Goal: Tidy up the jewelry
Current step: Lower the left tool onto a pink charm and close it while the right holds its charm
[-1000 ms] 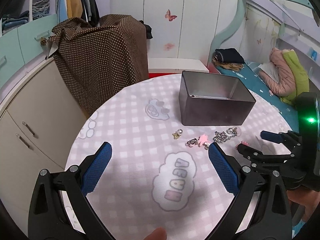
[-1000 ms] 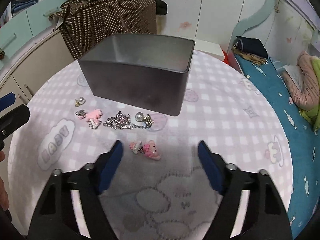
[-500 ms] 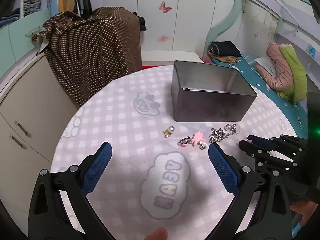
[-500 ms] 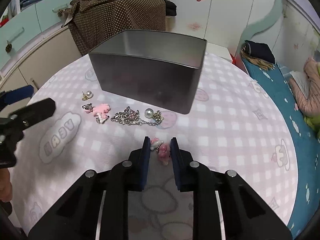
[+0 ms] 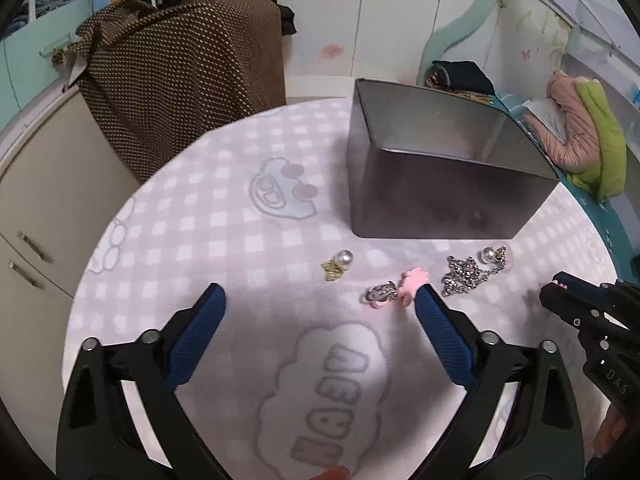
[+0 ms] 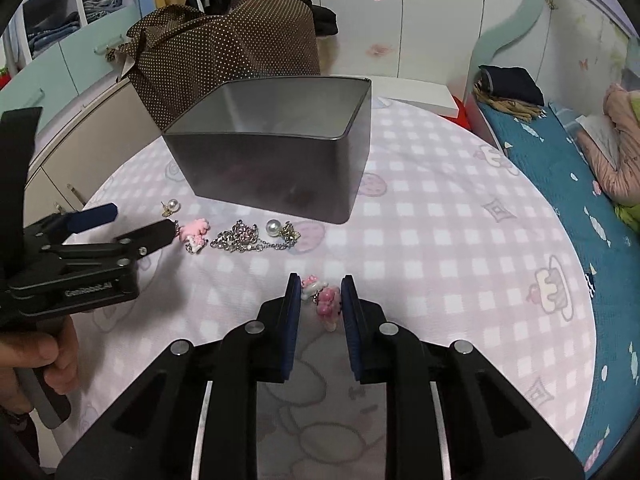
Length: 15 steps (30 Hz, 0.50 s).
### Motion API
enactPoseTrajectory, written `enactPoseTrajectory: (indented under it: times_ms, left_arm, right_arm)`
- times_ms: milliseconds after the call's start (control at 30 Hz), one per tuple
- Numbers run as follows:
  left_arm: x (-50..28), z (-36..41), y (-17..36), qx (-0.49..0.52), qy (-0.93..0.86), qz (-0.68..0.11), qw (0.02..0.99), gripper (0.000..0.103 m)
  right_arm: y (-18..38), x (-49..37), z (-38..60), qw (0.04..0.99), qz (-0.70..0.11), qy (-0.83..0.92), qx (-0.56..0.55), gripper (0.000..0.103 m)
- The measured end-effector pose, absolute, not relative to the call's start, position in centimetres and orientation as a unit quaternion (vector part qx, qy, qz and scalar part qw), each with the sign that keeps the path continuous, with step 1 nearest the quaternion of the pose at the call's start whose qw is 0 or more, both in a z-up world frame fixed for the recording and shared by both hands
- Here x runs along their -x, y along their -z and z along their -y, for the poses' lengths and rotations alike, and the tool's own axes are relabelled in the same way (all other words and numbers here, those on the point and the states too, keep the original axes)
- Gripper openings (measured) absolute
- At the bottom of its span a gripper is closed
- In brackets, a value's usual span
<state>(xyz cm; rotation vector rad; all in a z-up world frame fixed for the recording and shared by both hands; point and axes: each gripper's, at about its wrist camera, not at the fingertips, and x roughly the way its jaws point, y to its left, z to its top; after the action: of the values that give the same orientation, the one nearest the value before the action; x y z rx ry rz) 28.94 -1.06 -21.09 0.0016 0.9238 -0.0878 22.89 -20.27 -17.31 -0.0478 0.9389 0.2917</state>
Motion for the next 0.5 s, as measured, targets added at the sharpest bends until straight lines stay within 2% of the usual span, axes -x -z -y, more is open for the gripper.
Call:
enactPoseTrajectory:
  times_ms: [33, 67, 500]
  left_arm:
    - [-29.0, 1.1, 21.2, 0.001, 0.047, -0.450, 0.892, 0.083]
    - [-29.1, 1.2, 21.4, 0.006, 0.052, -0.455, 0.889, 0.080]
    - [-29.6, 2.6, 21.4, 0.014, 0.070, -0.456, 0.887, 0.079]
  right_arm:
    - [17.3, -22.9, 20.3, 0.882, -0.450, -0.140, 0.023, 0.019]
    - [17.3, -22.9, 20.3, 0.882, -0.450, -0.140, 0.022, 0.019]
    - [17.1, -22.8, 20.8, 0.883, -0.449, -0.138, 0.018, 0.019]
